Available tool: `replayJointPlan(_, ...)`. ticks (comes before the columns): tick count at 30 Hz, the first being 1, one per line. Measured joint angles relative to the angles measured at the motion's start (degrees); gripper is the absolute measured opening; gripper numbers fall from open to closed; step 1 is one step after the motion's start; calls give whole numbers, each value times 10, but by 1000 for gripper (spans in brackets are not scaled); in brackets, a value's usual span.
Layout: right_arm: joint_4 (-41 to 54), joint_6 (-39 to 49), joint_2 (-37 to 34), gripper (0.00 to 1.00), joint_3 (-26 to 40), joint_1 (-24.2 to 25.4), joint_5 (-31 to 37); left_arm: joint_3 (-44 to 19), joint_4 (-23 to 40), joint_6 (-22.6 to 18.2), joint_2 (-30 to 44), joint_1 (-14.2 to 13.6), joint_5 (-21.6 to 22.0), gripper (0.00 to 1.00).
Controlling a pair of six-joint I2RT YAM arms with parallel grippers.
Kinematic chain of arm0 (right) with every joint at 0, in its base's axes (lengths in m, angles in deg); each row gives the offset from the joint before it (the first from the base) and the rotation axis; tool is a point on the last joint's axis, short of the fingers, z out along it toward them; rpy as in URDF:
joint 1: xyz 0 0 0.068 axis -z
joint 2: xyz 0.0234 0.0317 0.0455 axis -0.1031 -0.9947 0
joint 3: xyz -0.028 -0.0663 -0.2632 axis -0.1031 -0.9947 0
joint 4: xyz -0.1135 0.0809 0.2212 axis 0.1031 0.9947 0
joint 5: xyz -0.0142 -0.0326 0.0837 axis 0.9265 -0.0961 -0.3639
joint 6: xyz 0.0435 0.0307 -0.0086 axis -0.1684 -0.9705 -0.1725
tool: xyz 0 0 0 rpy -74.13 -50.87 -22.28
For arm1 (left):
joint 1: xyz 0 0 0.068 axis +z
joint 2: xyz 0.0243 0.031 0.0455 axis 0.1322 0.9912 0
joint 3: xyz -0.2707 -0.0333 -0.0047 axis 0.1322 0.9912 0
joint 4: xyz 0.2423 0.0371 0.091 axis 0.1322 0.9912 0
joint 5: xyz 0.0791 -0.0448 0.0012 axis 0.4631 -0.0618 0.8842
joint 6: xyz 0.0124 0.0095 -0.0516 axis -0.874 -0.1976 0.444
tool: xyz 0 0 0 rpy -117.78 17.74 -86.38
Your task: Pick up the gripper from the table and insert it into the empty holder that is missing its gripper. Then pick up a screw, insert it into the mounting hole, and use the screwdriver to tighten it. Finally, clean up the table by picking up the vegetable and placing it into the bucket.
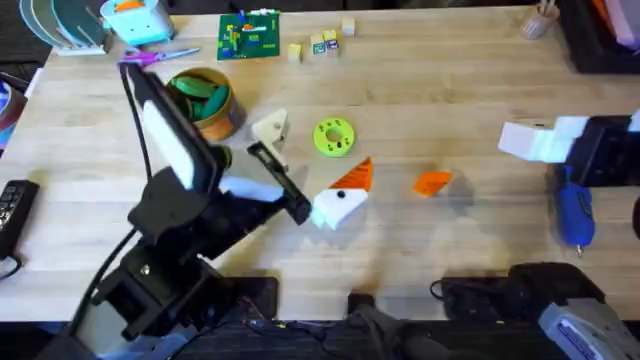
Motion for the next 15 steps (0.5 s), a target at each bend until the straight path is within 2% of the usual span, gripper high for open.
replayJointPlan(9, 0, 0, 0, 991, 0, 0, 0, 93, -1, 15, -150, 0, 0, 999)
replayJointPlan(15, 0, 0, 0, 991, 0, 0, 0, 104, 72, 19, -224, 0, 0, 999)
